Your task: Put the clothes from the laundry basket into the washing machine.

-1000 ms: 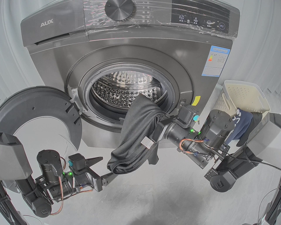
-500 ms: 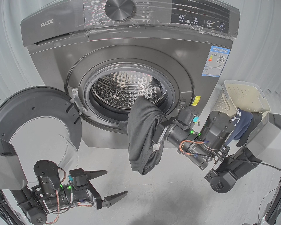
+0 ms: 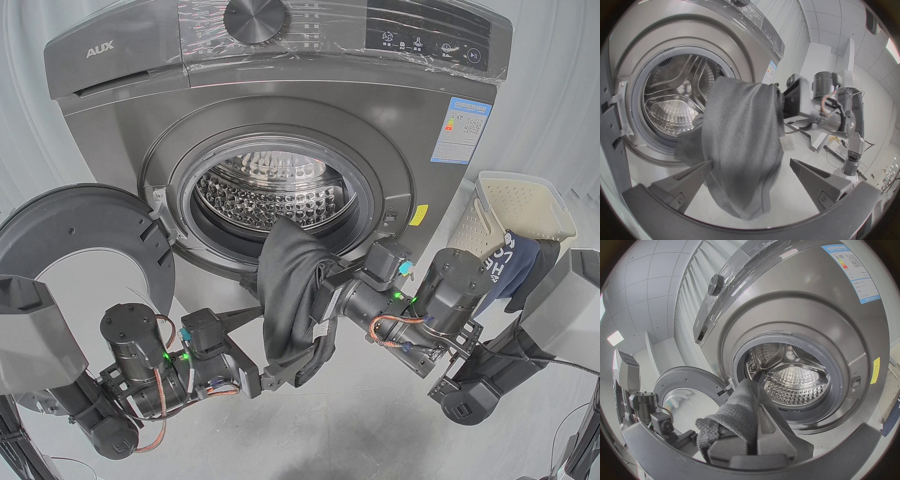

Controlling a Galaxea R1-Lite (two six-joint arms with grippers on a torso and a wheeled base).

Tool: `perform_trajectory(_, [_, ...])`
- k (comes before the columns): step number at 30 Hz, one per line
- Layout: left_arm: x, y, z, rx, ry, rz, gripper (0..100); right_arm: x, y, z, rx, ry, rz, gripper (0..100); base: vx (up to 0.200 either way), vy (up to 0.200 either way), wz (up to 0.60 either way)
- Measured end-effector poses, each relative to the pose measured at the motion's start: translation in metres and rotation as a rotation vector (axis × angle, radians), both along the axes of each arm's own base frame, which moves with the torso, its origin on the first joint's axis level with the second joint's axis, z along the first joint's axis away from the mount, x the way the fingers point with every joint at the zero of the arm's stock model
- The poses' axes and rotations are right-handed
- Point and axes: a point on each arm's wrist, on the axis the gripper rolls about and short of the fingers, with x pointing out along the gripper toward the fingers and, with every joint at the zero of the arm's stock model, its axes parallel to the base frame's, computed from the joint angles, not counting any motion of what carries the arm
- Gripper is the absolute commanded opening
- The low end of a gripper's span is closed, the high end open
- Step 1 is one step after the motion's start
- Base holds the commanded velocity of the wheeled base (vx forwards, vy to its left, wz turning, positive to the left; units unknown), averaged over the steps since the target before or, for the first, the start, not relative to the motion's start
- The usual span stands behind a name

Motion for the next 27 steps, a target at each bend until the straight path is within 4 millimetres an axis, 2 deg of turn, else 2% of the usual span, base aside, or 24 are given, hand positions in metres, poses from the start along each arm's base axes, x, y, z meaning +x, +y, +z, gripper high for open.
perform_trajectory(11, [0.034, -0.021, -0.015, -0.006, -0.008, 0.013, 100, -0.016, 0.013, -0.001, -0.001, 0.010, 0.047, 0, 0.000, 0.000, 0.00])
perform_trajectory(20, [0.063, -0.017, -0.026, -0.018, -0.010, 0.112, 100, -0.029, 0.017, -0.007, -0.011, 0.041, 0.062, 0, 0.000, 0.000, 0.00])
perform_trajectory(27, [0.075, -0.016, -0.030, -0.021, -0.017, 0.135, 100, -0.038, 0.018, -0.011, -0.018, 0.060, 0.073, 0, 0.000, 0.000, 0.00])
